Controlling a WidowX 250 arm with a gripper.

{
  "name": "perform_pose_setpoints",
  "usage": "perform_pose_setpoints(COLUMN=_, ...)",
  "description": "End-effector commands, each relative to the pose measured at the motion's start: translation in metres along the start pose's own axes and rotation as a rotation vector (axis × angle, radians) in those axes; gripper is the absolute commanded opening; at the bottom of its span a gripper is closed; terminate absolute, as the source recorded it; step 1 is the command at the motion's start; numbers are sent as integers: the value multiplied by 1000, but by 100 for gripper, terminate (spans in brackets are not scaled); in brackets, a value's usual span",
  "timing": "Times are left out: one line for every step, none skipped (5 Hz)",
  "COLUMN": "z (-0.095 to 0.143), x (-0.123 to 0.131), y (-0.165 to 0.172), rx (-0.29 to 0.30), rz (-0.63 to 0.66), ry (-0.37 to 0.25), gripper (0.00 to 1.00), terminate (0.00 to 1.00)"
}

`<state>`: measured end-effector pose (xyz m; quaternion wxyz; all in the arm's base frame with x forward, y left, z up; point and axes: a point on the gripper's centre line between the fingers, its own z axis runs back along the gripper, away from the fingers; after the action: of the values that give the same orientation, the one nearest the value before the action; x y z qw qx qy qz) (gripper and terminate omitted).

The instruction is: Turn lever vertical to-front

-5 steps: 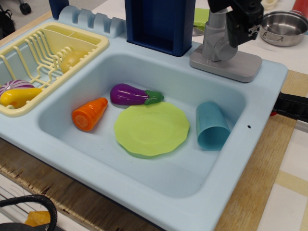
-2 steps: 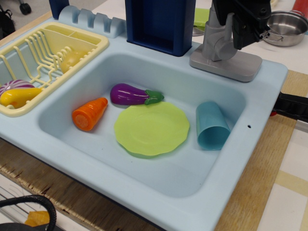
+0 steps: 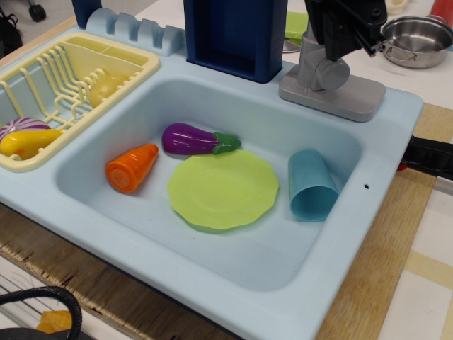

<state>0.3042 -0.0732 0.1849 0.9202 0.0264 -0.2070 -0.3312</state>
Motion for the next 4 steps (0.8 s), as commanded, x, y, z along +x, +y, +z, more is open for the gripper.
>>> perform_pose_setpoints(z=9, x=-5, y=-2, rx=-17, rz=14, ry=-22, gripper=0, terminate=0)
perform_pose_setpoints(z=4, x=-19, y=-6, rx=-35, rz=39, ry=-13, gripper=0, terminate=0)
perform_pose_setpoints(z=-3, x=-32, y=-8, rx=-63, rz=68, ry=0, gripper=0, terminate=0)
perform_pose_setpoints(z=-10, x=-44, y=-9, rx=-83, rz=89, ry=11, gripper=0, terminate=0)
